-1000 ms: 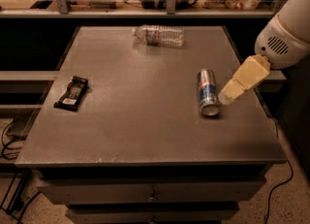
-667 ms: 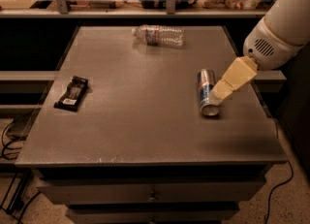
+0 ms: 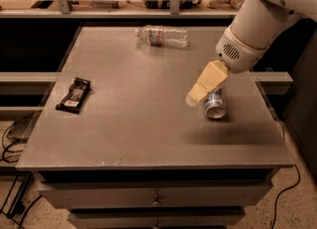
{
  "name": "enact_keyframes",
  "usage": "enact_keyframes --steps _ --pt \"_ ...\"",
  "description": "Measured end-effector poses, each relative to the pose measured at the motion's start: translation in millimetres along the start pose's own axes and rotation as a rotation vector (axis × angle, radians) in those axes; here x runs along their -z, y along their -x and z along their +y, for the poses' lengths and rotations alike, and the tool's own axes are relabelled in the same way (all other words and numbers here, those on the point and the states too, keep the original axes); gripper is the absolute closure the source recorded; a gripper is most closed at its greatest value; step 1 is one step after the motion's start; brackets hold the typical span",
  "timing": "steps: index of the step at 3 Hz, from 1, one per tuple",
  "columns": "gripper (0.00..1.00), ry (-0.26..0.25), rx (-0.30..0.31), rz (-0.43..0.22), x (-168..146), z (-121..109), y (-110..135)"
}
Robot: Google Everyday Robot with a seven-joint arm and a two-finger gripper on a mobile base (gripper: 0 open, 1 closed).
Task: Place redbull can upright
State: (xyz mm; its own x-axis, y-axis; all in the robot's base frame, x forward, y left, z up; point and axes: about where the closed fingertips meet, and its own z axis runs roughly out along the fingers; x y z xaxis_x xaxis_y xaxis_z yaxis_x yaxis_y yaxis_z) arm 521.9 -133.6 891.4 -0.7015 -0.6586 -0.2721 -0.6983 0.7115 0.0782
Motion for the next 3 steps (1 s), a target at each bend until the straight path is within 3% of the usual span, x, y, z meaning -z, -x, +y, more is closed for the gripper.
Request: enact_keyframes --steps 3 --pt "0.00 -0.009 -0.025 0.161 -73 -39 27"
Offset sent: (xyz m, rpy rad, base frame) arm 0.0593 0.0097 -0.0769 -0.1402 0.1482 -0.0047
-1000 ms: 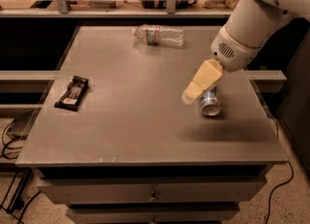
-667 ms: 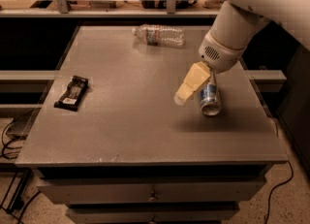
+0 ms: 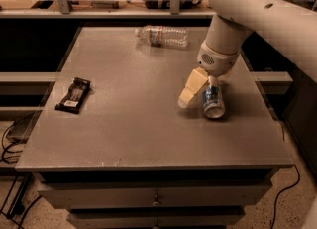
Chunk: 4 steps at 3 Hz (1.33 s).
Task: Place redbull can upright
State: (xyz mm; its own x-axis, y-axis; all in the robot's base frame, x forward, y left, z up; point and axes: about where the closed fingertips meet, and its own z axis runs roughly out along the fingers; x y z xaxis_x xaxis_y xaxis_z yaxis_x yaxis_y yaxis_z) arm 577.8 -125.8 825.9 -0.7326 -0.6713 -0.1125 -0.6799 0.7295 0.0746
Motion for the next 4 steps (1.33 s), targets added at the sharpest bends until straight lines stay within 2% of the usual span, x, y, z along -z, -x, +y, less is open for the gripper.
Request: enact_keyframes --steps 1,2,4 --pt "0.19 -0.011 -0.029 0.018 -7 -17 3" --pt "0.41 -0.030 -0.053 0.007 -1 -30 3" --pt "0.88 -0.034 -0.056 -0.001 6 -31 2"
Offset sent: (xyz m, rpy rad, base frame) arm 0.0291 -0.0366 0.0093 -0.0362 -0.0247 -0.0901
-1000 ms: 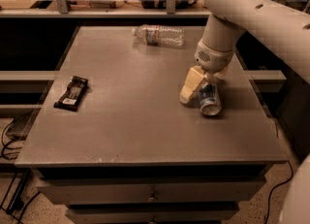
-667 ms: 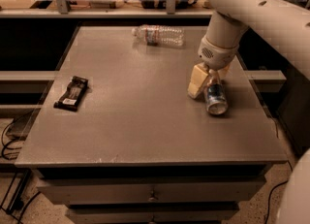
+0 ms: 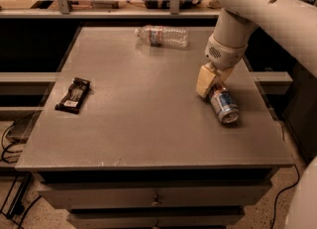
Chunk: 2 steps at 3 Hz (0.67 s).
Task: Place redbull can upright
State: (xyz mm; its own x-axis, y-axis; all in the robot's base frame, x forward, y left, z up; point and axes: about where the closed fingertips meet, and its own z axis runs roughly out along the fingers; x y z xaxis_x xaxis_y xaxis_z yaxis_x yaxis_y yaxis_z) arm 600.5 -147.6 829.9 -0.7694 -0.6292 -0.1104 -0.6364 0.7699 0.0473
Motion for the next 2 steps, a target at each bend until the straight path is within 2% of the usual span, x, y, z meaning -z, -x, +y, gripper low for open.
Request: enact_keyframes --steps 1,2 --pt "1.00 0.050 0.050 -0.109 30 7 5" --pt "1.00 0.097 0.157 -0.298 81 22 12"
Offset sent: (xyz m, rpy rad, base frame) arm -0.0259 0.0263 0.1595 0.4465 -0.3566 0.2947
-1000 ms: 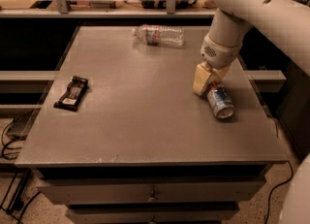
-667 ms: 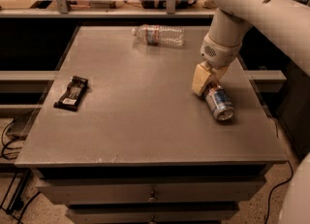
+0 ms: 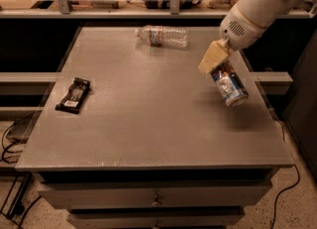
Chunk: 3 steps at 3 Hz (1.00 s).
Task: Place redbull can upright
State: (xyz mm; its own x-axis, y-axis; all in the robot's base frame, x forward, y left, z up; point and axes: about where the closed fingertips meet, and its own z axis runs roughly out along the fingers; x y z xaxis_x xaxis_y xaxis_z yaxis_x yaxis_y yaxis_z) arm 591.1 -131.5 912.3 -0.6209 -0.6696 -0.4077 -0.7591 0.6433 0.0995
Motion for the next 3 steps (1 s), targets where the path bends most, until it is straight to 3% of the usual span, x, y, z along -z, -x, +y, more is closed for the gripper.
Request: enact_keyframes --steps 1,2,3 --pt "1.00 0.039 0.129 -0.204 39 17 21" --pt "1.00 0.042 0.274 -0.400 73 40 39" --pt "1.00 0.030 0.348 -0.432 77 43 43"
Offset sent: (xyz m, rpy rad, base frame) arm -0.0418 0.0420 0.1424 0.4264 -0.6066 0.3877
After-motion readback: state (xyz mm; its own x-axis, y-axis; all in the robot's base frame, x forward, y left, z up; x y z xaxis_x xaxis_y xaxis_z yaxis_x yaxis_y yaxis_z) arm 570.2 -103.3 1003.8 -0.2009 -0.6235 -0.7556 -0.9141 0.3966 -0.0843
